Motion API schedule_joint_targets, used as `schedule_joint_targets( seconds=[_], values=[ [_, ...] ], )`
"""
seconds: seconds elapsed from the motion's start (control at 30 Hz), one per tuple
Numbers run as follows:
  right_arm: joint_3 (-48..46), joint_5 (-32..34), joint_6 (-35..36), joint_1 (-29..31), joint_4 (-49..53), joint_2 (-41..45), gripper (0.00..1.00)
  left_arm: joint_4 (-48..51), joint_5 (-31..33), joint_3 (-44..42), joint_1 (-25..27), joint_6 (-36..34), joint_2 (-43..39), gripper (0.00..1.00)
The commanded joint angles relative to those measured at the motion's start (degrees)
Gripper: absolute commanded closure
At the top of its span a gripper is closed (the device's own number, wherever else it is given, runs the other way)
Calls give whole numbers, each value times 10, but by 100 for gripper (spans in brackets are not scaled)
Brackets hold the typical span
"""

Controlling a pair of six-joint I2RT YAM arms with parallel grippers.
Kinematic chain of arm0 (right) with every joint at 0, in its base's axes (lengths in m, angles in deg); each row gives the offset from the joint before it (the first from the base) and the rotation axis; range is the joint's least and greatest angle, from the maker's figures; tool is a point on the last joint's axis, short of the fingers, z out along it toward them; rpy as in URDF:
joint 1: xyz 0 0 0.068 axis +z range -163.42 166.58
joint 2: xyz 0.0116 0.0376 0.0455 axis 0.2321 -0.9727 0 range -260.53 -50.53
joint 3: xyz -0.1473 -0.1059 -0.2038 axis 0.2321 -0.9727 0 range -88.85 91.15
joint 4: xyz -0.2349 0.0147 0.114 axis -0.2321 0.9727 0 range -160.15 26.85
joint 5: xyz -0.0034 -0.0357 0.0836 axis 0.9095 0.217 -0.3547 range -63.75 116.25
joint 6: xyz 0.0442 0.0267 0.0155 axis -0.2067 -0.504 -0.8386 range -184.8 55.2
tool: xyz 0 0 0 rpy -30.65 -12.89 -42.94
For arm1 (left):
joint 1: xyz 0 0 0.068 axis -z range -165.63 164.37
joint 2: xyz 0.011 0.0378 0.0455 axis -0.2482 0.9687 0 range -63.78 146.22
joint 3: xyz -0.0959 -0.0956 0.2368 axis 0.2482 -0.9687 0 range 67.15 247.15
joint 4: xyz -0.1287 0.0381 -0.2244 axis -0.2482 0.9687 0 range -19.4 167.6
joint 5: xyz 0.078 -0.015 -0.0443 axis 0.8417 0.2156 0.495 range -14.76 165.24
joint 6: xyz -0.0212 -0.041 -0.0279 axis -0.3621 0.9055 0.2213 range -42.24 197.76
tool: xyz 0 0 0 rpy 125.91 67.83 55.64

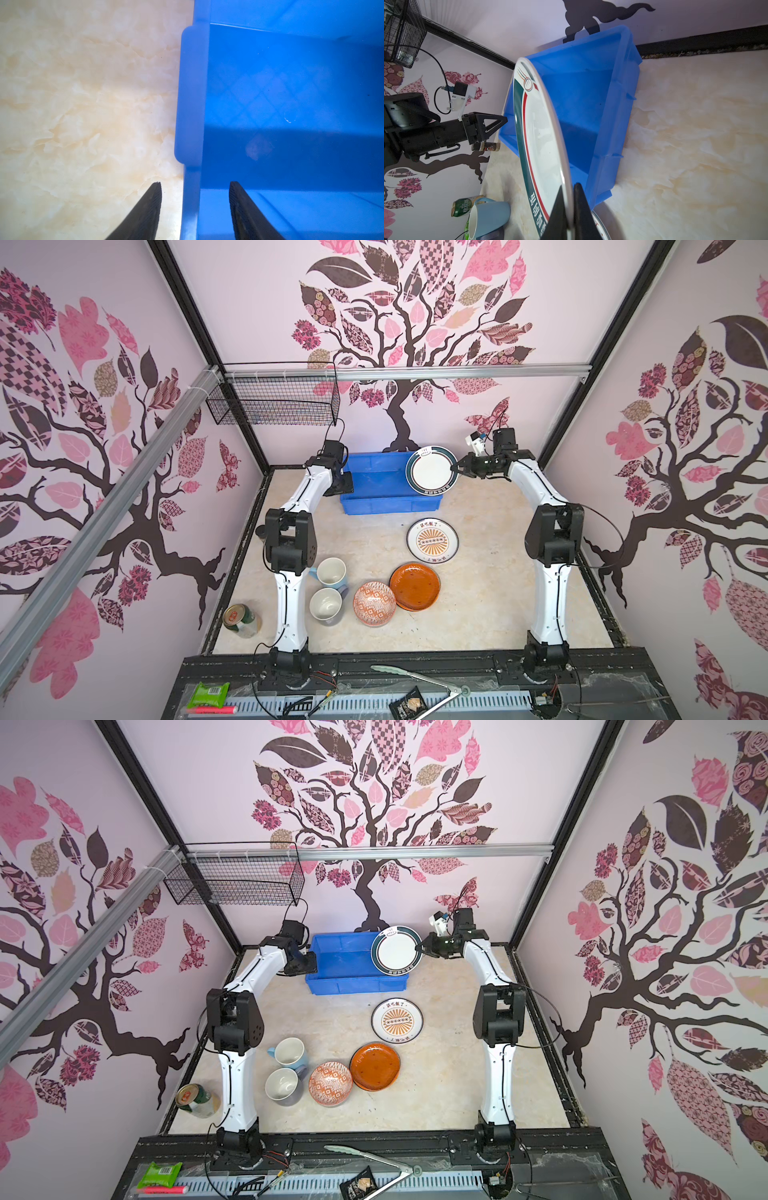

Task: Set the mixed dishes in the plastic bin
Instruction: 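Carry the plate over the bin with right gripper while left moves to bin edge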

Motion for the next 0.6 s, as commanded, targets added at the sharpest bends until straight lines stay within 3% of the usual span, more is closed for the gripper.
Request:
schedule_joint_targets(
  seconds=[0.0, 0.17, 0.47, 0.57],
  values=[
    [47, -17, -17, -2, -24, -40, 100, 7, -23, 24, -1, -11, 18, 46],
    [74, -15, -13, 3, -28, -74, 100, 6, -44, 22, -1, -17, 30, 54],
    [79, -1, 27, 29, -1, -94, 100, 7, -75, -11, 8, -34, 27, 84],
    [75, 4, 36, 35, 9, -92, 100, 1, -77, -30, 19, -42, 18, 88]
  ],
)
